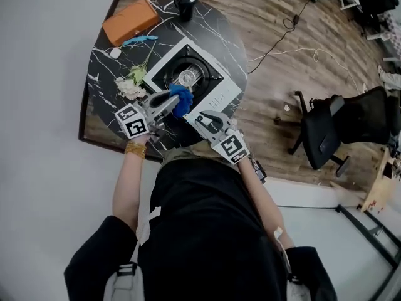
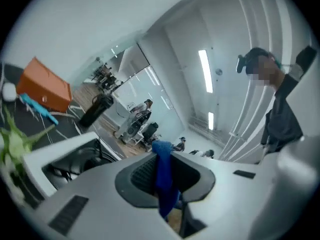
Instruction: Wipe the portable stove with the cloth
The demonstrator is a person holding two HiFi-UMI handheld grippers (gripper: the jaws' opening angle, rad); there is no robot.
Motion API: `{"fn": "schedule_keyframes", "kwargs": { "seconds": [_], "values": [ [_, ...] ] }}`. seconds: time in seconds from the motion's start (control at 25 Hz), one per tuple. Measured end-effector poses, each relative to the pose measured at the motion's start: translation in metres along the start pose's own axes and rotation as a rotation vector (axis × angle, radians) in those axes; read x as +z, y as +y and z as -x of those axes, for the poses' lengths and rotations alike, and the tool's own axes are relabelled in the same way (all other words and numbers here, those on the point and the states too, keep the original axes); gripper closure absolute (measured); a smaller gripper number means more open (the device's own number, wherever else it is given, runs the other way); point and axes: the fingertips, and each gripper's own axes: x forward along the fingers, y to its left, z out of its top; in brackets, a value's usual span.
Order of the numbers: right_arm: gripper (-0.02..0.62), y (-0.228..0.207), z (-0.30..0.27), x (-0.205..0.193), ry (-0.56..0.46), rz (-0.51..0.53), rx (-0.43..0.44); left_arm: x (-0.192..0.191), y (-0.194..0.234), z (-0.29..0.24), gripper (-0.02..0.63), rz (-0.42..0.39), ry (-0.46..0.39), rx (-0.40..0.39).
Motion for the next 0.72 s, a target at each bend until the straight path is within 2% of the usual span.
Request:
{"fn": "schedule_keyframes", "kwargs": {
  "seconds": [0.04, 0.08, 0.2, 0.24, 0.28, 0.36, 0.48, 0.6, 0.72],
  "values": [
    [0.512, -0.005, -0.006, -0.01, 0.033, -0.039, -0.02, 0.014, 0.015, -0.002, 0.545, -0.07, 0.019, 0.068],
    [0.512, -0.009, -0.011, -0.021, 0.077, -0.068, -0.033, 0.029, 0.034, -0.003, 0.545, -0.15, 0.038, 0.171],
    [0.512, -0.015, -0.023, -0.05, 0.201, -0.091, -0.06, 0.073, 0.101, -0.003, 0.543, -0.381, 0.07, 0.577],
    [0.512, -0.018, -0.025, -0.057, 0.237, -0.085, -0.074, 0.079, 0.118, -0.008, 0.543, -0.437, 0.088, 0.647],
    [0.512, -0.019, -0.025, -0.063, 0.275, -0.076, -0.09, 0.08, 0.13, -0.018, 0.543, -0.481, 0.122, 0.67],
    [0.512, -0.018, -0.025, -0.076, 0.356, -0.064, -0.102, 0.073, 0.151, -0.043, 0.543, -0.547, 0.214, 0.659],
    [0.512, -0.009, -0.028, -0.091, 0.443, -0.047, -0.06, 0.053, 0.189, -0.07, 0.543, -0.573, 0.383, 0.66],
    [0.512, 0.0, -0.026, -0.099, 0.476, -0.033, -0.038, 0.031, 0.221, -0.071, 0.543, -0.595, 0.547, 0.701],
    [0.512, 0.006, -0.022, -0.104, 0.483, -0.04, -0.03, 0.027, 0.218, -0.07, 0.545, -0.722, 0.673, 0.677]
  ]
}}
